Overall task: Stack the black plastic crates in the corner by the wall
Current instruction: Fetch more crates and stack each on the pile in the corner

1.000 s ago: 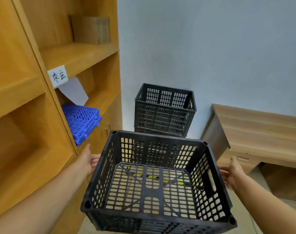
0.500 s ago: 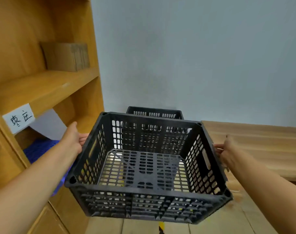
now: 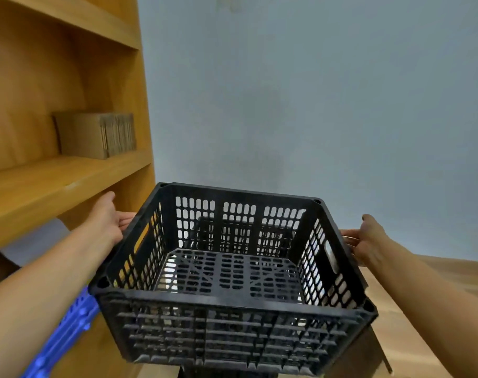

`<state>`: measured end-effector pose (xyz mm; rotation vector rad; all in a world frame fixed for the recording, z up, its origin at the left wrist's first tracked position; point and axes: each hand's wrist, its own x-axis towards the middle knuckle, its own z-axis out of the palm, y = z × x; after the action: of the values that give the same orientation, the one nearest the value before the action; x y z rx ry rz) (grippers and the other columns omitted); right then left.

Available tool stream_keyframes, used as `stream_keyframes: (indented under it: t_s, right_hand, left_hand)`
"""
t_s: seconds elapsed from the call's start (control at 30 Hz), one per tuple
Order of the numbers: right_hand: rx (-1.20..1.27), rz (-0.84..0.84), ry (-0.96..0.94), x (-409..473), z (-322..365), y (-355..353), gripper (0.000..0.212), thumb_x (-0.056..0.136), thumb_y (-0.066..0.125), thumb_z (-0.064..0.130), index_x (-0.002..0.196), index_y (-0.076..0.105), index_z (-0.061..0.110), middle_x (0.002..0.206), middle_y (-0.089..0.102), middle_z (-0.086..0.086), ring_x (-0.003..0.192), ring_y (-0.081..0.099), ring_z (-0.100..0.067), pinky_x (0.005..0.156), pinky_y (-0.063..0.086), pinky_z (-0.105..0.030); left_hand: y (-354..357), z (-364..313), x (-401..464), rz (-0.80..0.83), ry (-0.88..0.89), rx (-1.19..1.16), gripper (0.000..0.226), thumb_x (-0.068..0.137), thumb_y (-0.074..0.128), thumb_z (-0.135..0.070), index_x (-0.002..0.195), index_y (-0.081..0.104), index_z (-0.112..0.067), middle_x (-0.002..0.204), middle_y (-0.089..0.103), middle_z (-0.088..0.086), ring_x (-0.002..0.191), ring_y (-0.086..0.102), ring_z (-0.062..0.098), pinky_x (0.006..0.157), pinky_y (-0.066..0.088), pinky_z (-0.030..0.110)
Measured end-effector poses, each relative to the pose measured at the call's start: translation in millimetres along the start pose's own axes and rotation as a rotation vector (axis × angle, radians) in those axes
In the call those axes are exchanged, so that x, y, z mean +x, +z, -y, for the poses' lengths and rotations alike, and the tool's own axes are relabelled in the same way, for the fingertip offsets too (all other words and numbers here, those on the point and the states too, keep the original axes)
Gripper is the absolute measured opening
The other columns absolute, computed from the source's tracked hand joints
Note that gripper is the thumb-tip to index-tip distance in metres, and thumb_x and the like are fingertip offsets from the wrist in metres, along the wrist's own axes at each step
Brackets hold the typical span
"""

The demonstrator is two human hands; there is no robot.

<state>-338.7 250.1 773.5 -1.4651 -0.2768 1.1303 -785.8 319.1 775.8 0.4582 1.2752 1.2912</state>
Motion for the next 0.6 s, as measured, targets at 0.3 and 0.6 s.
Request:
stream_keyframes:
  t_s: [0.3,0.6]
  right_hand:
    - [-0.078,-0.001,-0.037,70,44,26,0.063,0.094,0.024,0.053,0.088,0.057,-0.001,0.076,0.056,-0.015,0.063,0.051,-0.025,0.053,0.041,-0.030]
    - [0.002,-0.038,-0.074,133,77,73,0.070,0.089,0.024,0.060,0.107,0.055,0.000,0.097,0.056,-0.019,0.078,0.054,-0.030,0.066,0.049,-0.038]
  left_hand:
    - [65,-18,77,0.065,-0.035,-0.061,0.085,0.088,0.033,-0.066,0.122,0.049,0.011,0.093,0.063,0.014,0.066,0.060,0.016,0.059,0.054,0.022]
    - [117,-54,197,0.126,-0.135,-0.011,0.095,0.081,0.031,-0.074,0.104,0.048,0.017,0.071,0.041,0.006,0.051,0.031,0.006,0.033,0.031,0.011]
